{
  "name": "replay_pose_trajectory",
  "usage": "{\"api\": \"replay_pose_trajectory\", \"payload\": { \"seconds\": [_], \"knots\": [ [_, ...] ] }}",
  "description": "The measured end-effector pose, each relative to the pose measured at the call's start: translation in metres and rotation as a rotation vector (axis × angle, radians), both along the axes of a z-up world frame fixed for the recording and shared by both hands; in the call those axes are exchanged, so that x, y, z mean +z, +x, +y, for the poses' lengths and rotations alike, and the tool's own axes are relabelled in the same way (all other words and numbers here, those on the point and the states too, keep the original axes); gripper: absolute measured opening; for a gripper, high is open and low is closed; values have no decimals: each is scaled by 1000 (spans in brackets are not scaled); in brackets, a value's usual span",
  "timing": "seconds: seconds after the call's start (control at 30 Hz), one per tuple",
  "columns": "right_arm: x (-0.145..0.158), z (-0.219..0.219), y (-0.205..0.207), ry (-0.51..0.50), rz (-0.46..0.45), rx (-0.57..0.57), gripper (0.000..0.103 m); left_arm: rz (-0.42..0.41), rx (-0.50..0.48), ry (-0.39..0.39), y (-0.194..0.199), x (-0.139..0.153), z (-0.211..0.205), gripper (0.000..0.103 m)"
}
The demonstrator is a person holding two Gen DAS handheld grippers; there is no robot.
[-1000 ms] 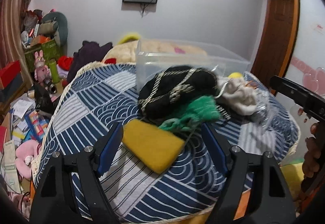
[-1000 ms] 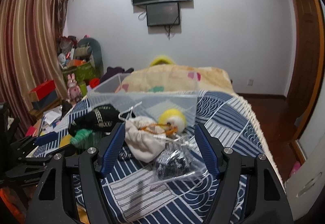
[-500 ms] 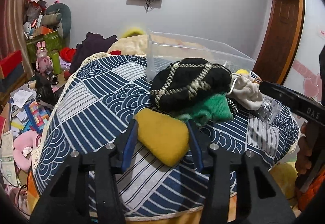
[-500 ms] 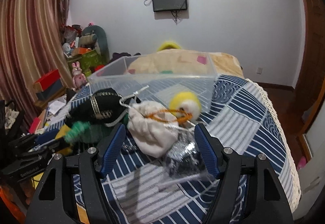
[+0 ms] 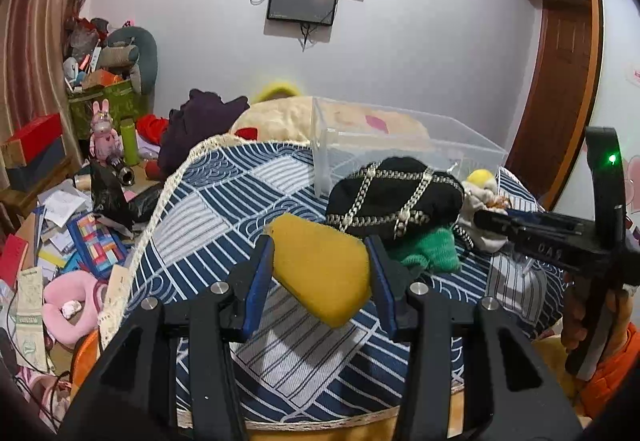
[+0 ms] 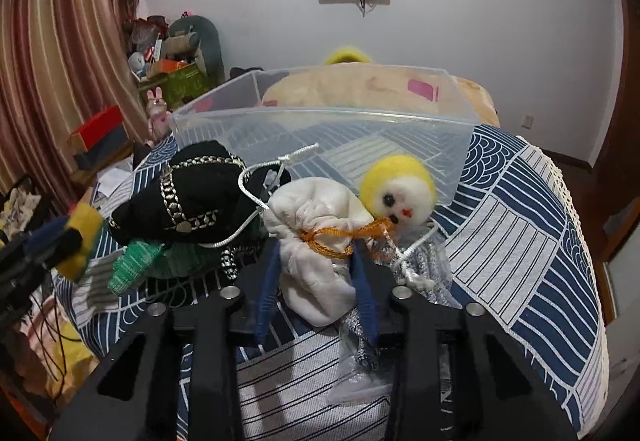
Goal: Organize soft objects
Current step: 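Lift the pouch into the clear box with the right tool while the left tool drops the sponge in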
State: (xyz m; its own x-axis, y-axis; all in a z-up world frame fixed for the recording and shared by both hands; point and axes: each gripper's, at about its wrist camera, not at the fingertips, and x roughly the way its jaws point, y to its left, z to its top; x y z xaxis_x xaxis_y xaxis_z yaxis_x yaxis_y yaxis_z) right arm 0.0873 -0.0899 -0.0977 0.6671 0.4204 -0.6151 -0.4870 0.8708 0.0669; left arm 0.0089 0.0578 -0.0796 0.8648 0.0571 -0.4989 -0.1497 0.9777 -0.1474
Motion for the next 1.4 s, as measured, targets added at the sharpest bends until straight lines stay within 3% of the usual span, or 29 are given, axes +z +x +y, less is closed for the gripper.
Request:
{"api": "replay_pose_trajectory", "payload": {
  "seconds": [0.17, 0.37, 0.8, 1.23, 1.4],
  "knots": [
    [10, -15, -4, 68, 4, -9, 24, -41, -10, 9, -1, 15, 1, 46],
    [38, -33, -16, 132, -74, -29, 24, -88, -27, 5, 11, 32, 5, 46],
    [83, -31, -10, 155, -213, -46, 24, -179, -79, 51, 51, 67, 1, 46],
    [115, -31, 12, 173, -301, -84, 24, -174, -102, 67, 94, 78, 5, 46],
    [109, -21, 27, 147, -282, -75, 24, -138, -123, 76, 118, 74, 1, 46]
  ]
}}
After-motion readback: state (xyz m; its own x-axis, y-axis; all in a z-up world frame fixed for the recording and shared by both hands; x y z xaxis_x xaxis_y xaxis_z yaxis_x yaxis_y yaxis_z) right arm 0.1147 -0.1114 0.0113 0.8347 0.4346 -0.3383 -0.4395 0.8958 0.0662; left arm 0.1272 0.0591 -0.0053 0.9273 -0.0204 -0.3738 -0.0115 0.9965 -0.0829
